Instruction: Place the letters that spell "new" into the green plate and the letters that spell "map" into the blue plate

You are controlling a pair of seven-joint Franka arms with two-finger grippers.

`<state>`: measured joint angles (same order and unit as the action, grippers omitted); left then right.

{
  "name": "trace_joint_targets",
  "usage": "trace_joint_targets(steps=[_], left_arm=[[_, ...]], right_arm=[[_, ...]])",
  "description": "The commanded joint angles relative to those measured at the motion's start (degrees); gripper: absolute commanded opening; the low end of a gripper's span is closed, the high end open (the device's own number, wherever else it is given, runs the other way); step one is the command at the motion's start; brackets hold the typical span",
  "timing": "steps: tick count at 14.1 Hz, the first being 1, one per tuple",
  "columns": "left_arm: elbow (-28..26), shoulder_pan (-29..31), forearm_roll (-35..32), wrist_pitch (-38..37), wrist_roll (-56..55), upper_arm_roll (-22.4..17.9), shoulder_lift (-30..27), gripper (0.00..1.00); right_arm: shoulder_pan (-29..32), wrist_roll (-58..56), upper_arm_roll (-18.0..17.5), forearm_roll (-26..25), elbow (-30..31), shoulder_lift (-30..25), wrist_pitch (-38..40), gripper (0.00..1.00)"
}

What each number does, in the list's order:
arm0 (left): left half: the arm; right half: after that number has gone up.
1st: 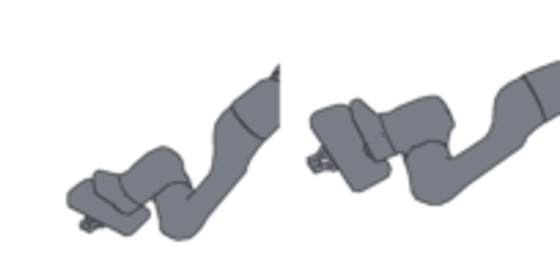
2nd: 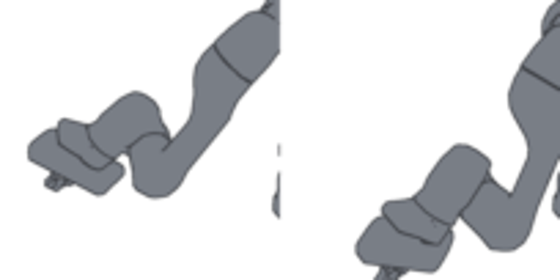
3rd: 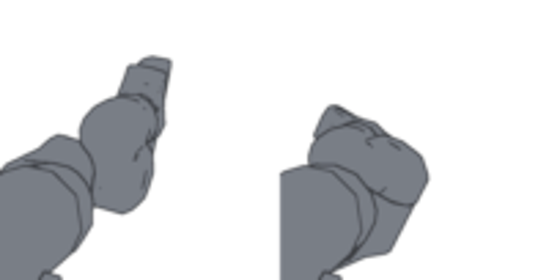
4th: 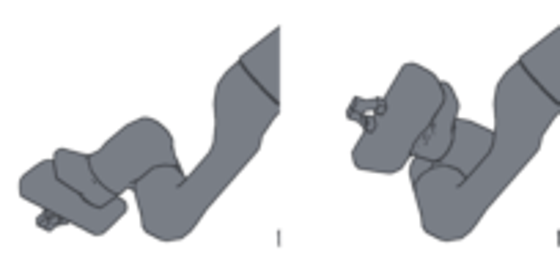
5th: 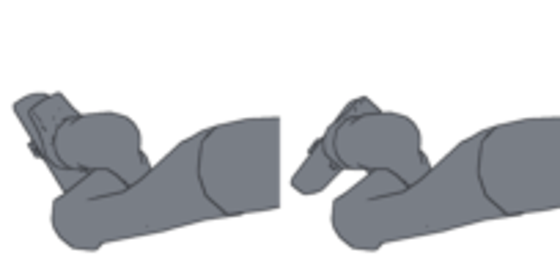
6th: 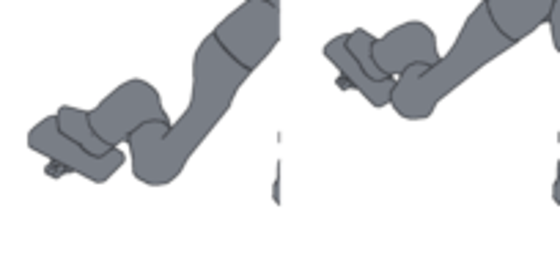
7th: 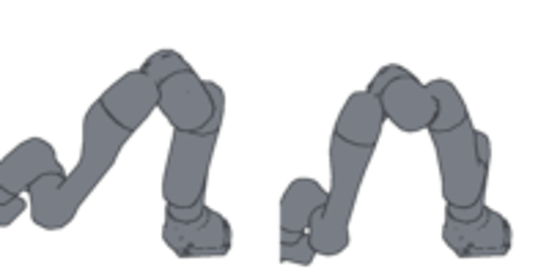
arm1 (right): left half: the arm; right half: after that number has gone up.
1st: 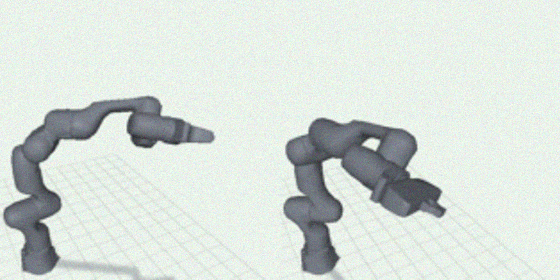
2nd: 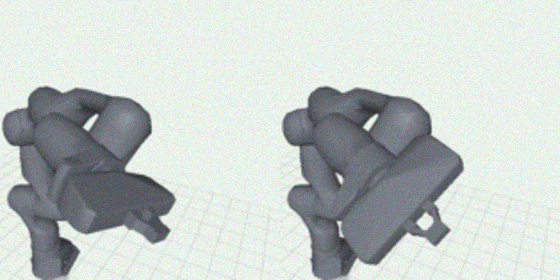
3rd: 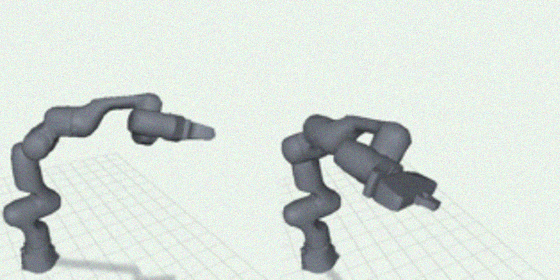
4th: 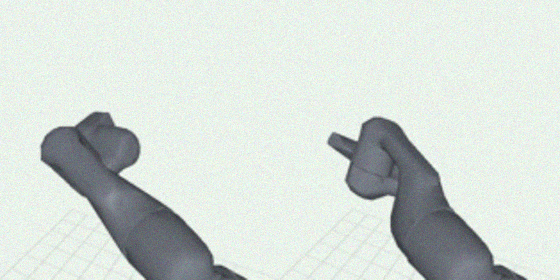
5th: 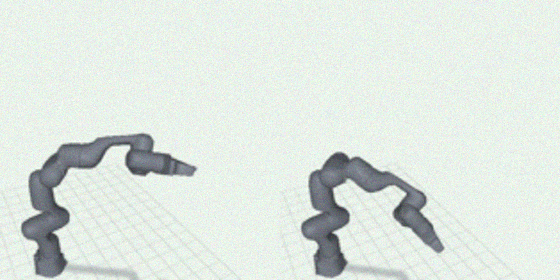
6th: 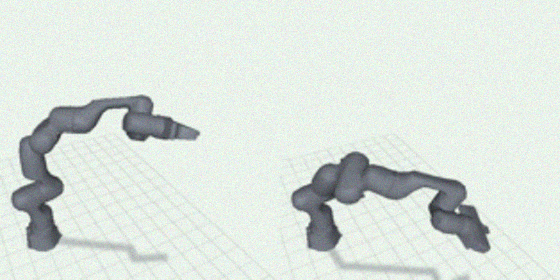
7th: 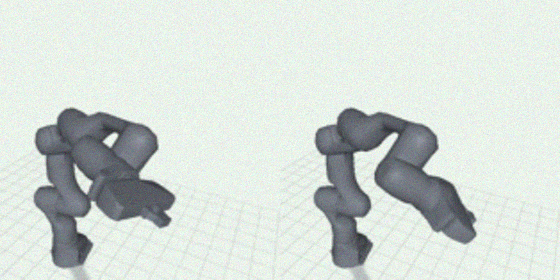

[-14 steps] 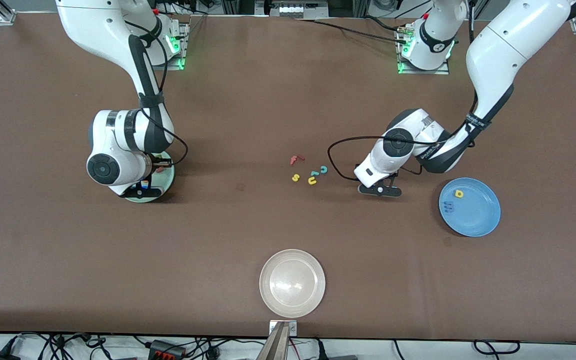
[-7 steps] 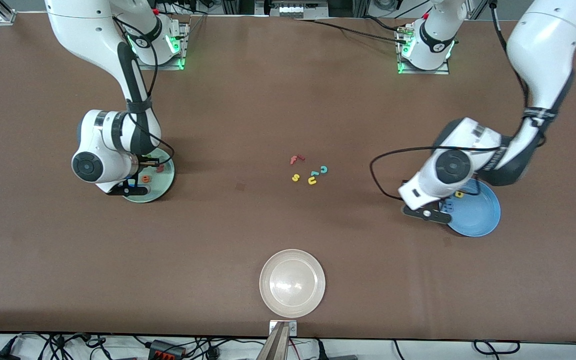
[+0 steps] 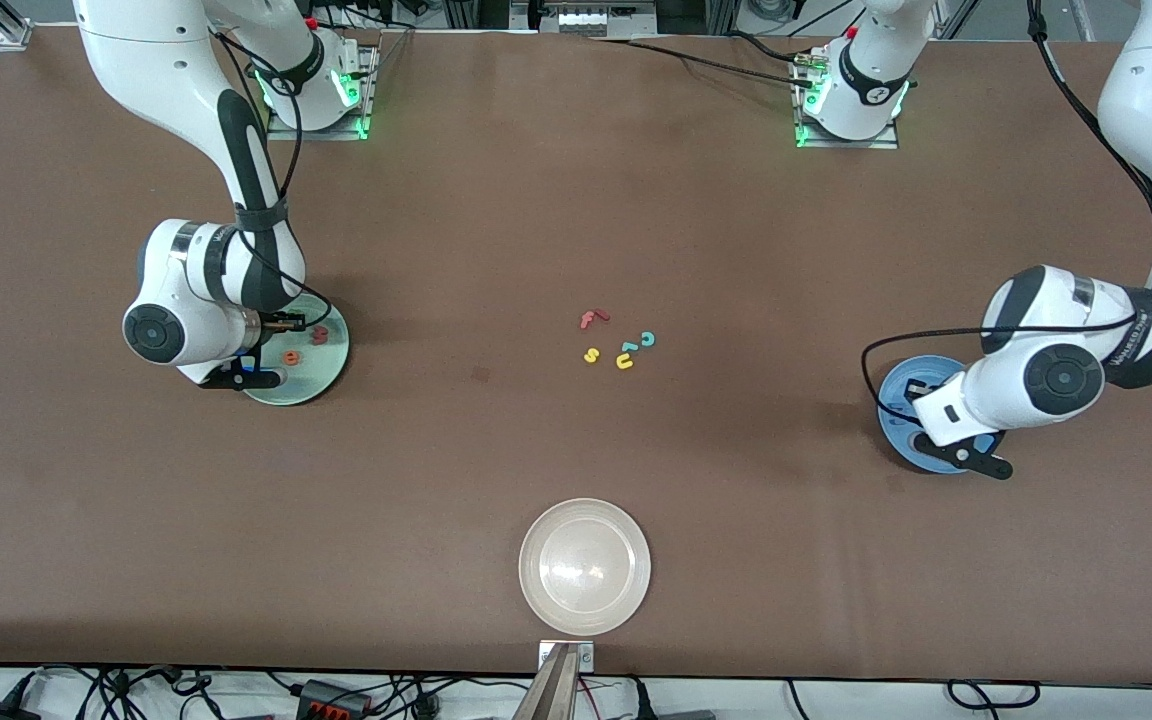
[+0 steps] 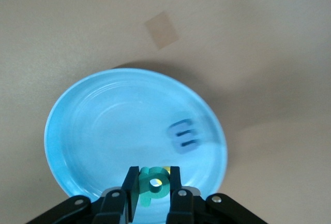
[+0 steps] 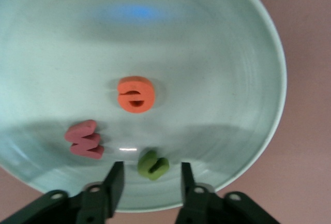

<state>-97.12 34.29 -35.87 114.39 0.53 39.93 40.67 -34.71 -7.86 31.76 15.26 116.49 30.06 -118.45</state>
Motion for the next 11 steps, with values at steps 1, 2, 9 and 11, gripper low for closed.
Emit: trace_joint_targets(steps=[1, 2, 9, 11], left_arm=[[1.0, -0.7, -1.3, 4.0, 3.6, -2.6, 1.3, 0.04], [1.0, -0.8, -1.3, 4.6, 4.7, -3.5, 1.9, 0.06], [3.7, -1.2, 0.2, -1.2, 4.5, 0.7, -2.2, 1.0], [9.9, -2.1, 0.6, -11.3, 4.0, 5.0, -2.2, 1.0]], right_arm=[[0.2, -0.1, 1.5, 0.2, -1.3, -5.9, 2.2, 1.0], [0.2, 0.0, 2.5, 0.3, -3.3, -7.0, 4.8, 1.0], [0.2, 8.7, 8.4, 0.5, -25.8, -9.5, 24.0, 1.0], [-0.2, 12.7, 8.3, 0.6, -30.4, -9.4, 25.6, 1.0]])
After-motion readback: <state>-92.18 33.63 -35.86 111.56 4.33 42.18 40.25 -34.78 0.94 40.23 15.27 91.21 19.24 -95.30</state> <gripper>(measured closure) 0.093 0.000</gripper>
